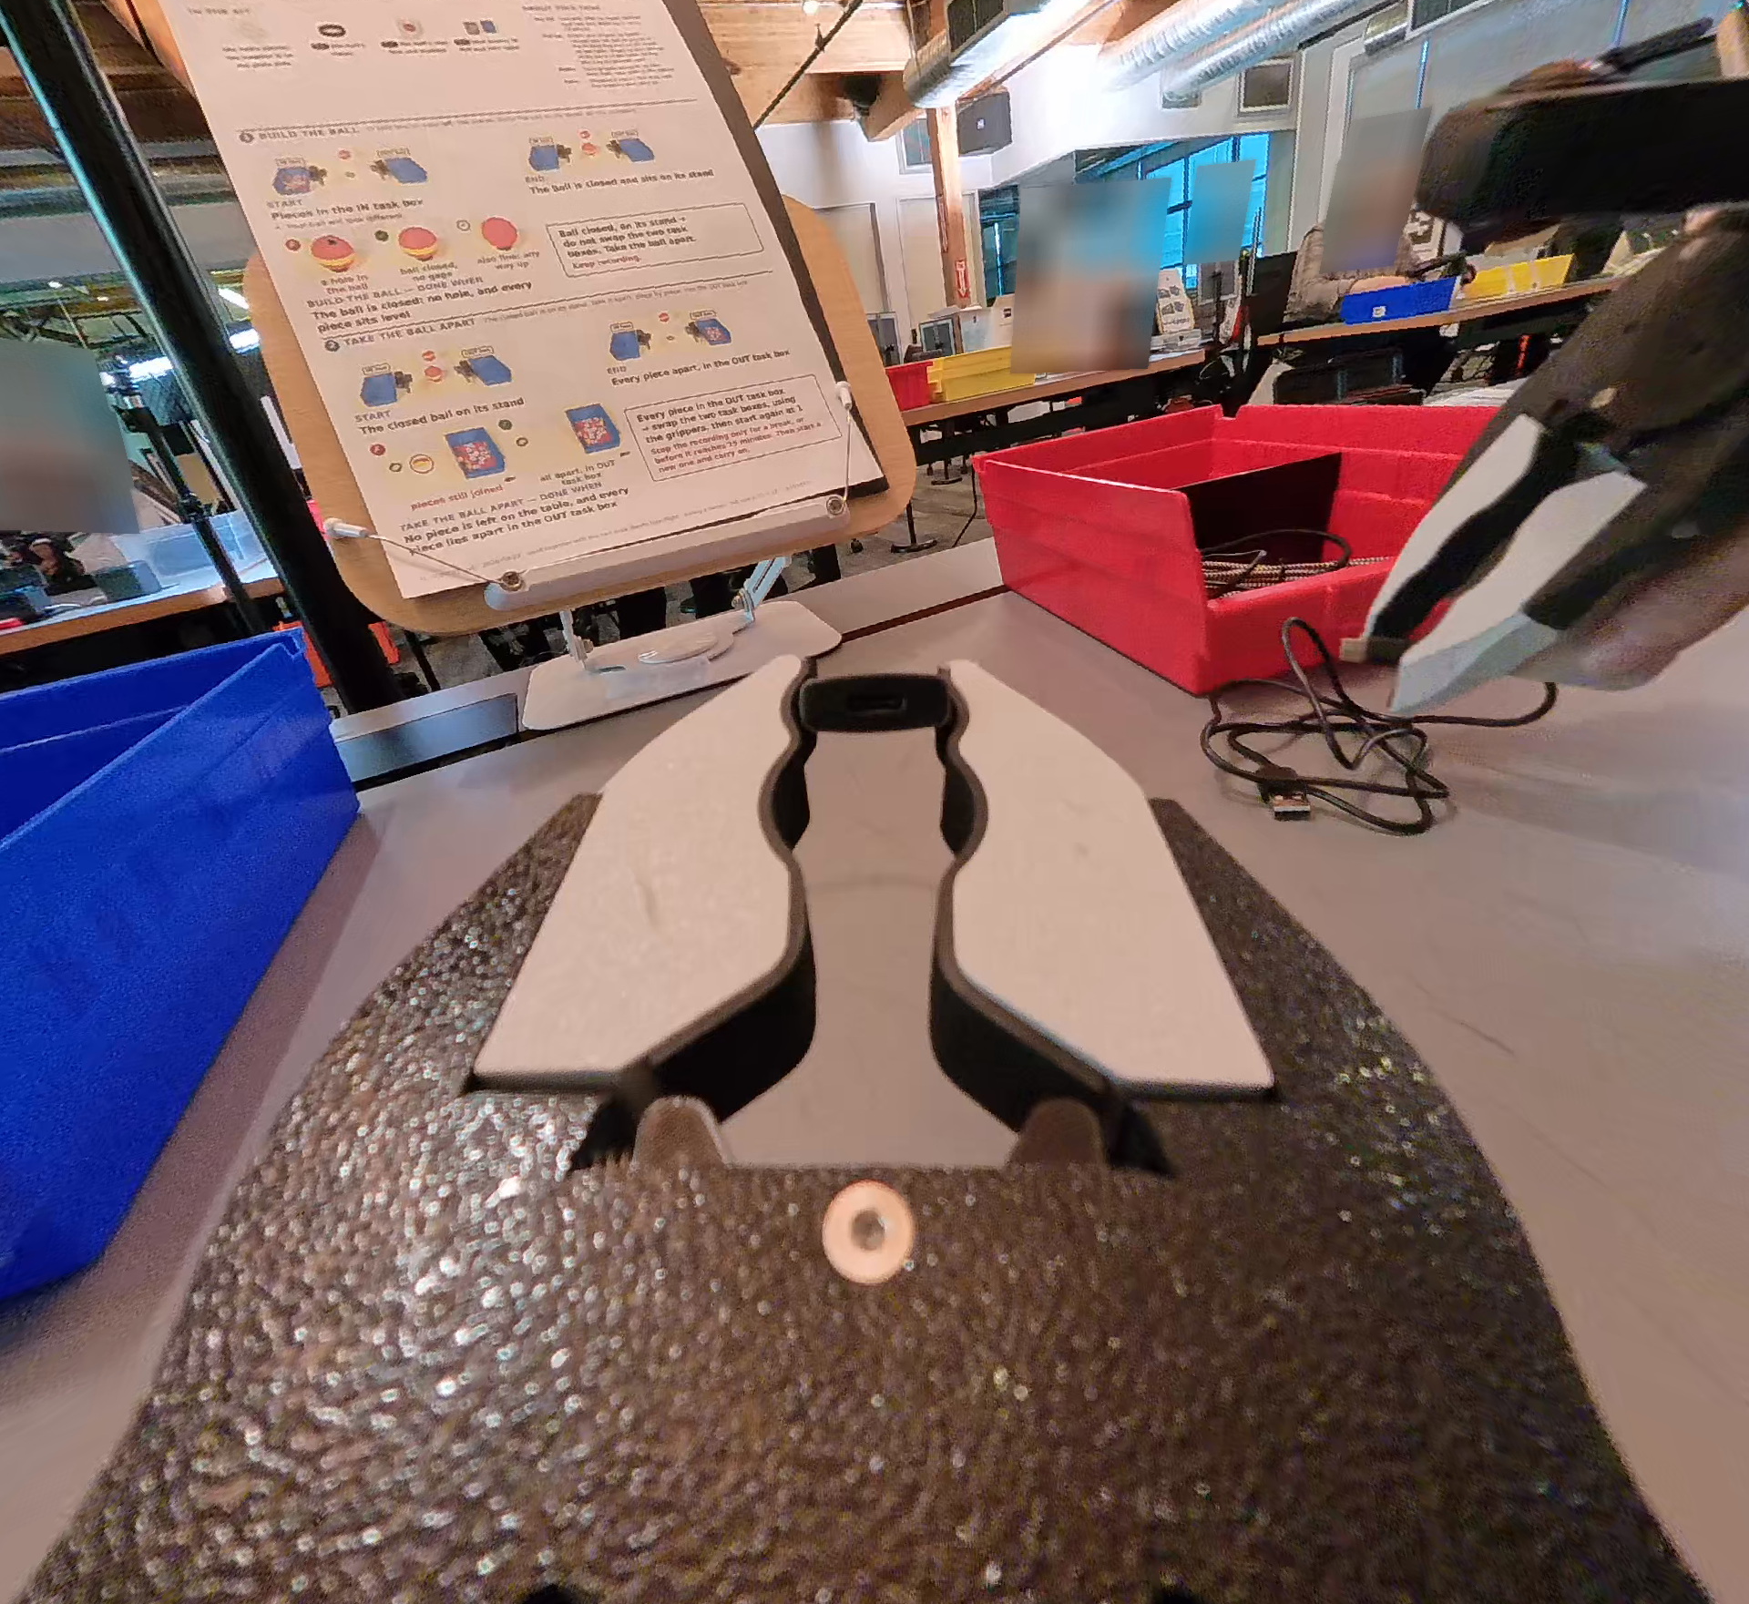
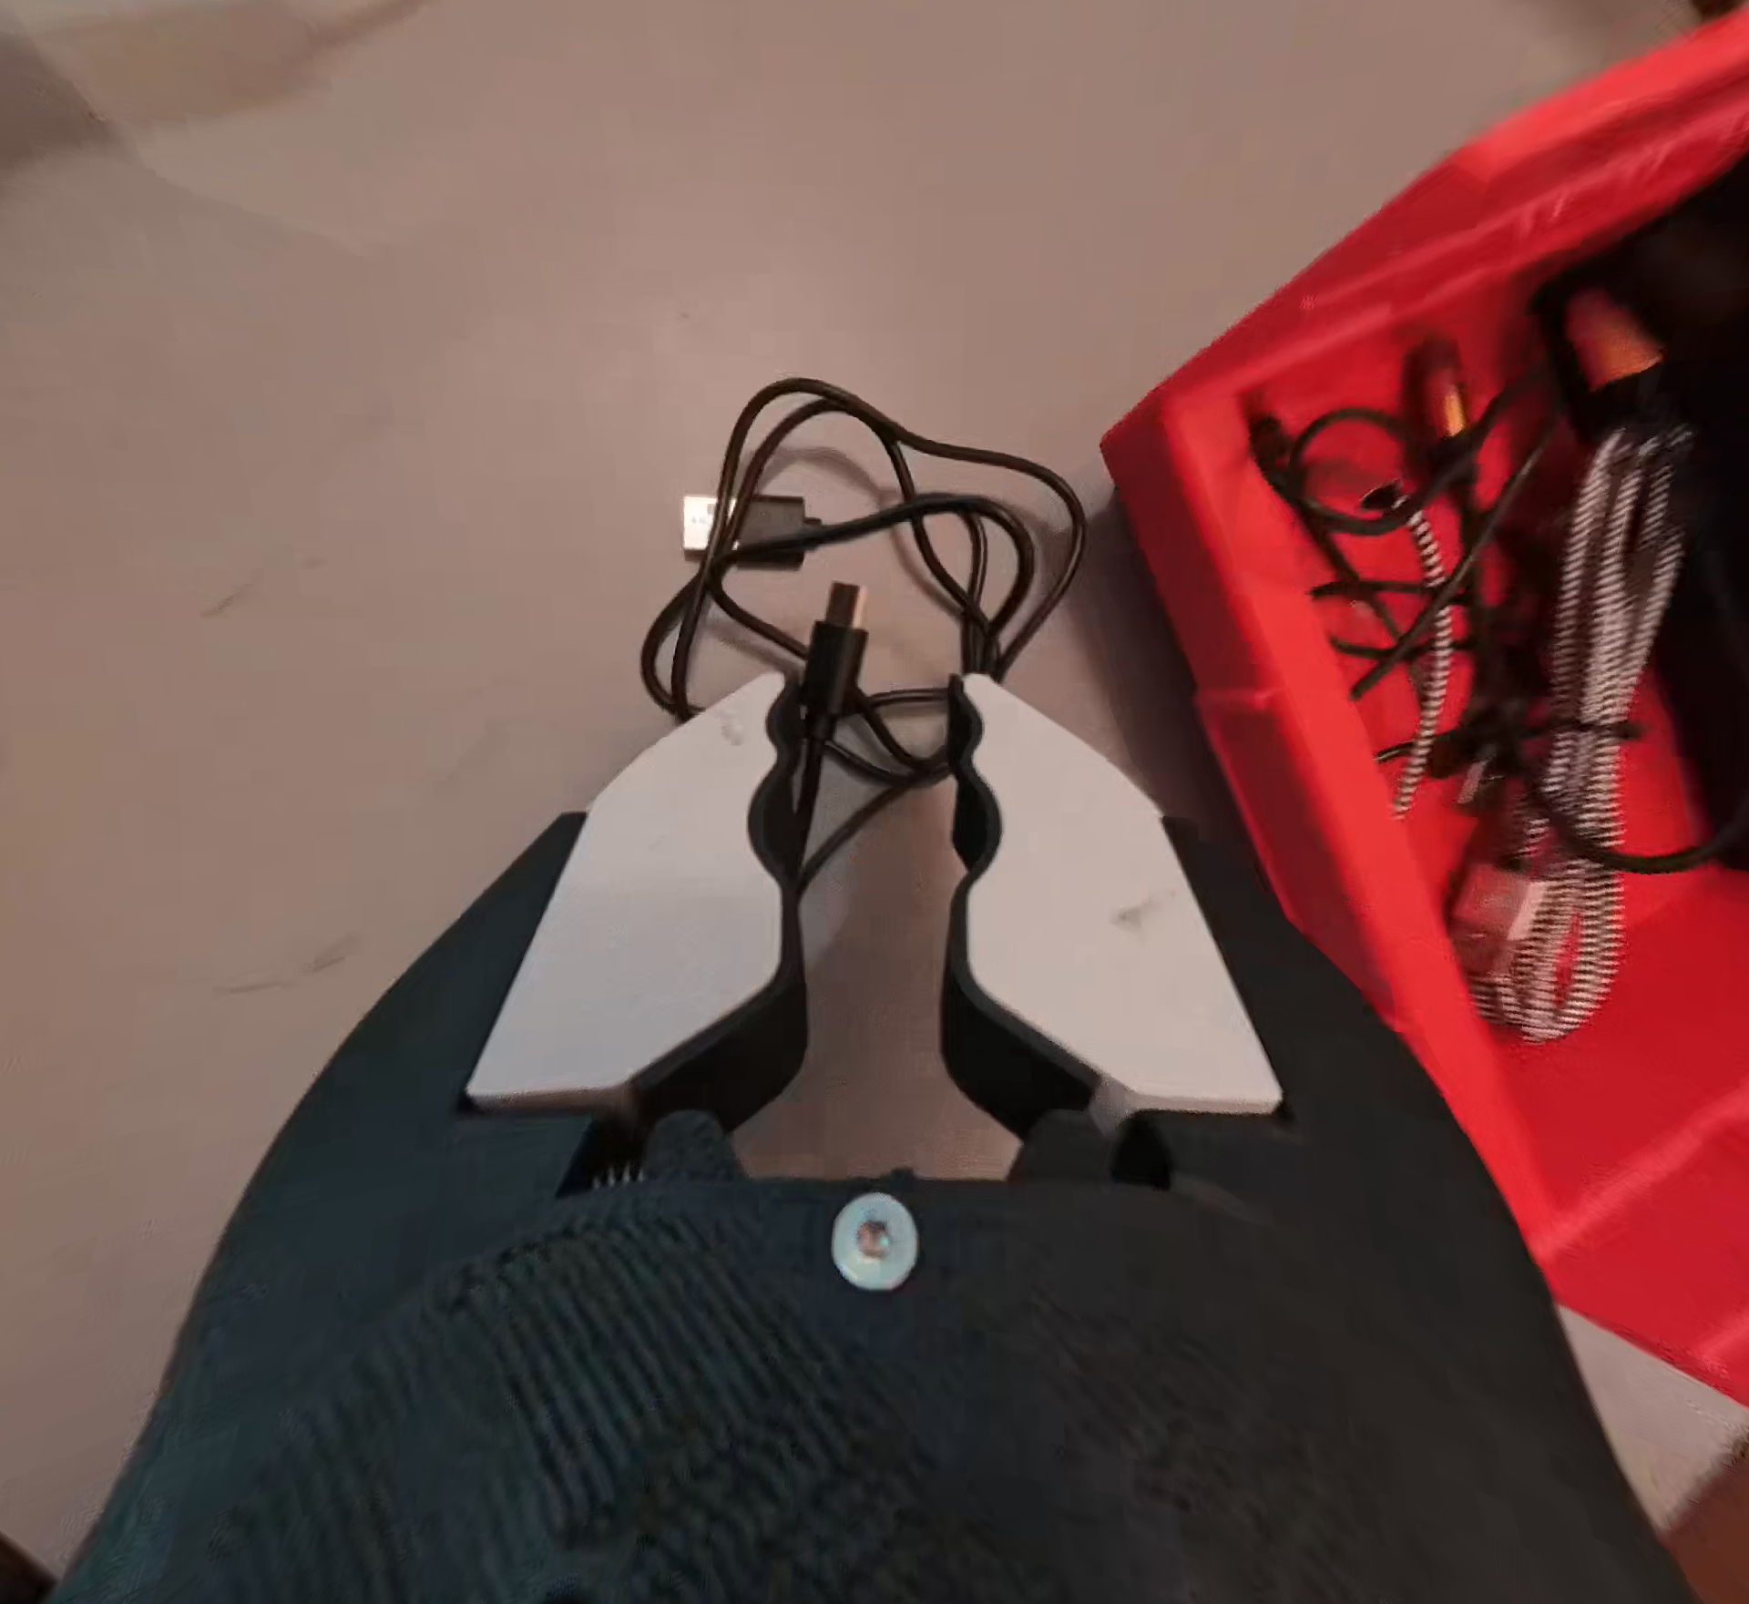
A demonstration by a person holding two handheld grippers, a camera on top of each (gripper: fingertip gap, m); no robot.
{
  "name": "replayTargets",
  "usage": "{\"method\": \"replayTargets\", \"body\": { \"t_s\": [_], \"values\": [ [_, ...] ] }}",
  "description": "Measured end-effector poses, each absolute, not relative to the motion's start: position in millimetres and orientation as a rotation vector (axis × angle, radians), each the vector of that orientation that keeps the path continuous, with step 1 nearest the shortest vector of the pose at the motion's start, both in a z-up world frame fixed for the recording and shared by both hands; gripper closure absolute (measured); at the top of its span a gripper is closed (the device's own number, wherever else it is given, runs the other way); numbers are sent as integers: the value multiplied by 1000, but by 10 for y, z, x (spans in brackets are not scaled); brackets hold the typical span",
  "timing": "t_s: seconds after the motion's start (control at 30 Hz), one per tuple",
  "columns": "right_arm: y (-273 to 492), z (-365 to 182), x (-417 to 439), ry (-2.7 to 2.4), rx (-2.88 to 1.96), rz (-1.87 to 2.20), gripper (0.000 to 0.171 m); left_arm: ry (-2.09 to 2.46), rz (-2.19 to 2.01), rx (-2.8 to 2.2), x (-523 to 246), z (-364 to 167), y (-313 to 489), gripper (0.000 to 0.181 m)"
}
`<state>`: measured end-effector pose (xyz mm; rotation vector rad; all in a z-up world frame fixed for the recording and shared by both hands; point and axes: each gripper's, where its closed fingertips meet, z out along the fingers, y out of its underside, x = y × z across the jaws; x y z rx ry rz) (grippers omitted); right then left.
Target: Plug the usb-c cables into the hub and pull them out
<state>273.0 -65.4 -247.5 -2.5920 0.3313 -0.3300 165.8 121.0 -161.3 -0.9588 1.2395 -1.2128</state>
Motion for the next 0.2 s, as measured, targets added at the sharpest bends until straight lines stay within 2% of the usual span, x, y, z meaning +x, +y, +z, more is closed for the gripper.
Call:
{"method": "replayTargets", "body": {
  "t_s": [0.03,0.1,0.2],
  "values": [
    [-631,-2495,2773,395,-2566,-301,137,1242,-1214,-960,1660,-1615,1209,158],
    [-607,-2496,2912,504,-2502,-320,134,1240,-1216,-960,1658,-1613,1211,158],
    [-694,-2626,3018,657,-2541,-301,119,1244,-1220,-960,1661,-1614,1207,158]
  ]
}}
